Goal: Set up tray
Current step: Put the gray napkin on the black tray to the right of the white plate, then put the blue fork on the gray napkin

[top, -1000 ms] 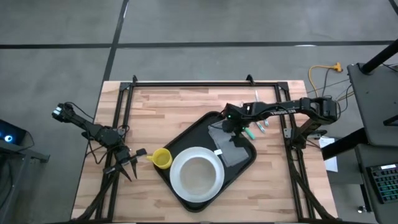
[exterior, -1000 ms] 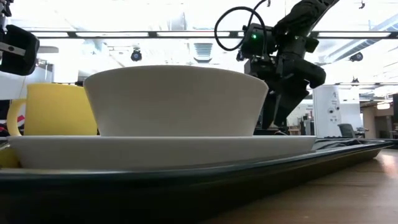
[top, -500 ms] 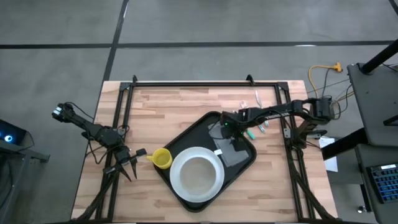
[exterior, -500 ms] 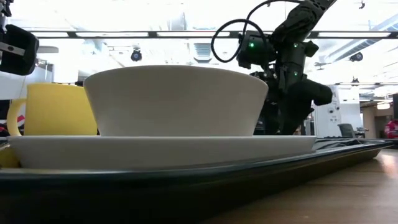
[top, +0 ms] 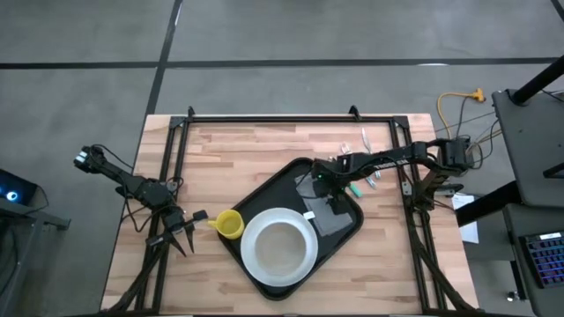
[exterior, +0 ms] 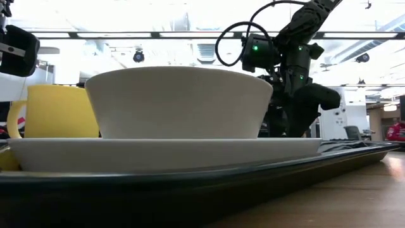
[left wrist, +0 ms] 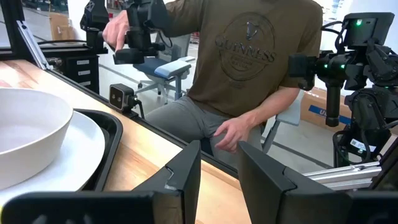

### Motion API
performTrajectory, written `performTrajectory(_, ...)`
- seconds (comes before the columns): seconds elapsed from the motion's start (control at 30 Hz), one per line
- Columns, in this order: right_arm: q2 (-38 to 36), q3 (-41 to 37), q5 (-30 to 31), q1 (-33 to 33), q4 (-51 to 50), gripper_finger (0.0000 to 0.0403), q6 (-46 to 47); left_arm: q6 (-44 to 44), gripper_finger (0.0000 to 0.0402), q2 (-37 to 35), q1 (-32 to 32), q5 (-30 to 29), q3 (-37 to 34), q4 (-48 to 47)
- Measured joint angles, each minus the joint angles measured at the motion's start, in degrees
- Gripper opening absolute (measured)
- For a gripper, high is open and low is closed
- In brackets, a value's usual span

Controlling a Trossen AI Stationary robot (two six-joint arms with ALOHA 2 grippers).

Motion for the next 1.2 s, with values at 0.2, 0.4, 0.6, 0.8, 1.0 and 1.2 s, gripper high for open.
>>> performTrajectory(0.2, 2.4, 0.2, 0.0, 0.0, 0.1, 0.0226, -0.7, 0.0, 0.0088, 0.0, 0.0, 0.0, 0.0, 0.0)
performTrajectory(0.4, 3.0, 0.2, 0.0, -0.1, 0.0, 0.0226, -6.5, 0.0, 0.0088, 0.0, 0.0, 0.0, 0.0, 0.0)
performTrajectory(0.6, 2.8, 0.2, -0.5, -0.1, 0.2, 0.0226, -13.8, 0.0, 0.0088, 0.0, 0.0, 0.0, 0.0, 0.0)
performTrajectory(0.8, 2.9, 0.2, -0.7, 0.0, 0.2, 0.0226, -19.7, 0.0, 0.0088, 0.0, 0.0, 0.0, 0.0, 0.0)
performTrajectory(1.0, 3.1, 3.5, 0.2, 0.0, -2.5, 0.0226, -14.8, 0.0, 0.0088, 0.0, 0.0, 0.0, 0.0, 0.0)
performTrajectory(1.2, 2.9, 10.9, 0.2, -0.3, -11.6, 0.0226, -9.6, 0.0, 0.0088, 0.0, 0.0, -0.2, 0.0, 0.0)
